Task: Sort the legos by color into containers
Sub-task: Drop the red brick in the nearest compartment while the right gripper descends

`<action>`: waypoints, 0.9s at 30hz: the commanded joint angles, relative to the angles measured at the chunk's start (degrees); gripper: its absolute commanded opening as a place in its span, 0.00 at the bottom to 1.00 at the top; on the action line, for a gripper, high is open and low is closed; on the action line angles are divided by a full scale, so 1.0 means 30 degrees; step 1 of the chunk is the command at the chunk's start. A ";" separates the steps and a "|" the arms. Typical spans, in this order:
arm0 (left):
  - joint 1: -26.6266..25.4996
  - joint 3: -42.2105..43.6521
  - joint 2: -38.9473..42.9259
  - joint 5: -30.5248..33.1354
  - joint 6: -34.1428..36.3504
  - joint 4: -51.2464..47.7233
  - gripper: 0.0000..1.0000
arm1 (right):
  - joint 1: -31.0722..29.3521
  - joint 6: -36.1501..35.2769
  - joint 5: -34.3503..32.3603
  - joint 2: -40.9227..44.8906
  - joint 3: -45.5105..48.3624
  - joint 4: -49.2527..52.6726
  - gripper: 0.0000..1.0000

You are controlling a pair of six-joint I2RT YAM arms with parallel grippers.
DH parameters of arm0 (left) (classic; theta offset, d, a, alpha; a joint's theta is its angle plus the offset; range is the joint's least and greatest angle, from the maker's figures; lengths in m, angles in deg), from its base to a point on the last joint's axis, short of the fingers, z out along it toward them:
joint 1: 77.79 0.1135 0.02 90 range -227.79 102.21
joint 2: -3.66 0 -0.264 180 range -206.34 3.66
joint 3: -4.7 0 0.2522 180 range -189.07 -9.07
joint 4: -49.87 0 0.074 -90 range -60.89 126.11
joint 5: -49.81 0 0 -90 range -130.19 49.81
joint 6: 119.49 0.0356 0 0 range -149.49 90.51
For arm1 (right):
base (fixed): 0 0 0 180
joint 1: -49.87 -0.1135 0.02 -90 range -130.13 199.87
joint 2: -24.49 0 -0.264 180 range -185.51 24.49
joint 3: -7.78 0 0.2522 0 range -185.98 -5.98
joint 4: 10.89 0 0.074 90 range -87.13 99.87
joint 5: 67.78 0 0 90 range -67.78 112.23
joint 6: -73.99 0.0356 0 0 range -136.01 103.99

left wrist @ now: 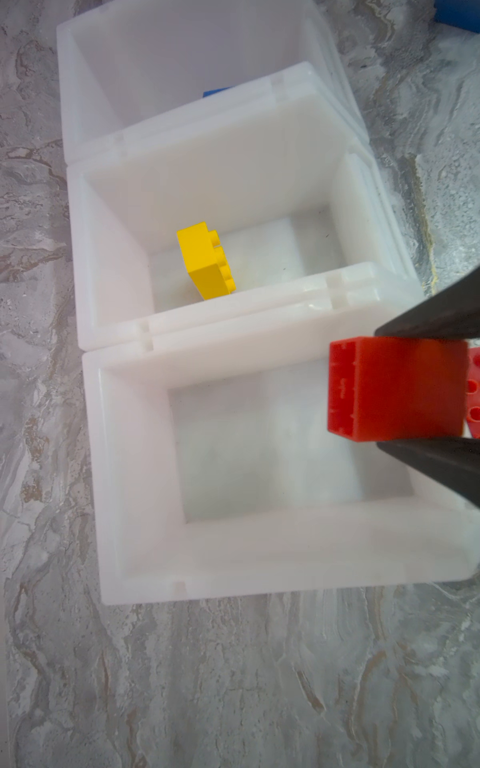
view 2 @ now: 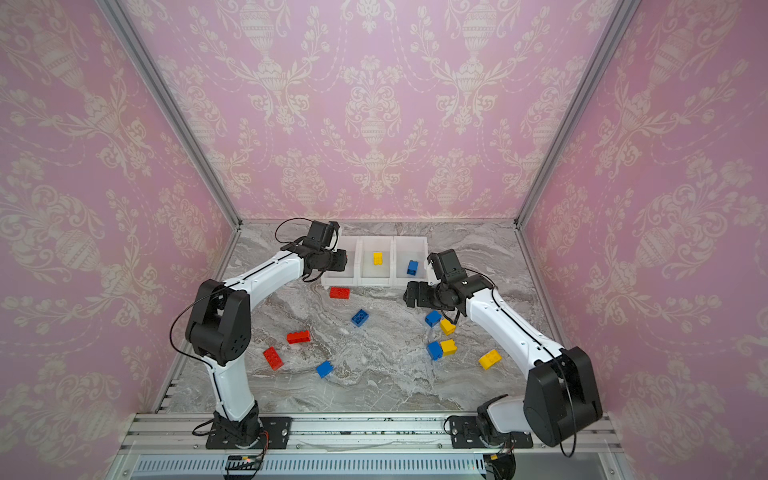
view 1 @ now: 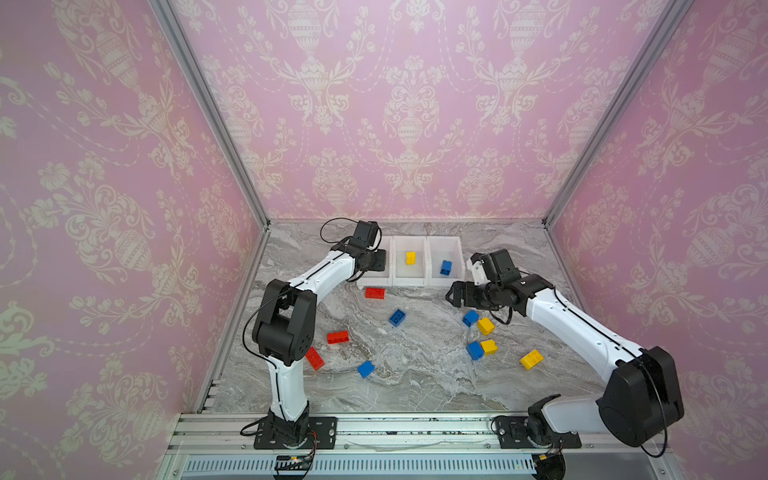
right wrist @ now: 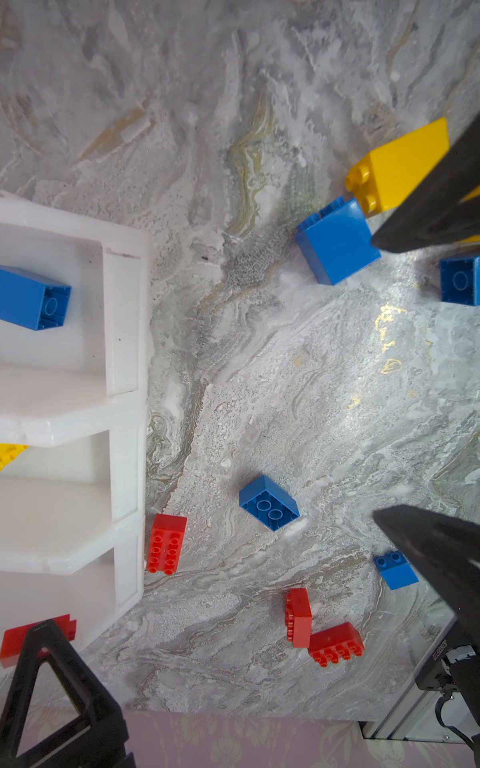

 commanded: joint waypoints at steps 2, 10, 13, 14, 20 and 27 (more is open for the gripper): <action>-0.0102 -0.0710 -0.0827 0.0337 0.0249 -0.0201 0.22 | 0.0346 0.0324 -0.0122 0.0674 0.0364 0.0534 0.97; -0.0101 -0.0704 -0.1008 0.0607 0.0206 -0.0056 0.46 | 0.0713 0.0383 -0.0197 0.0767 0.0325 0.0829 0.97; -0.0100 -0.0638 -0.0838 0.0581 0.0194 0.0032 0.55 | 0.0772 0.0376 -0.0309 0.0653 0.0289 0.1009 0.98; -0.0100 -0.0609 -0.0744 0.0577 0.0187 0.0026 0.56 | 0.0814 0.0329 -0.0367 0.0596 0.0296 0.1102 0.98; -0.0100 -0.0024 0.0165 0.0242 0.0003 0.0324 0.61 | 0.1066 -0.0888 -0.1519 0.0154 -0.0249 0.2662 0.98; -0.0129 0.1665 0.2193 -0.0343 -0.0604 0.1092 0.64 | 0.1461 -0.2083 -0.2759 -0.0279 -0.0442 0.3993 0.95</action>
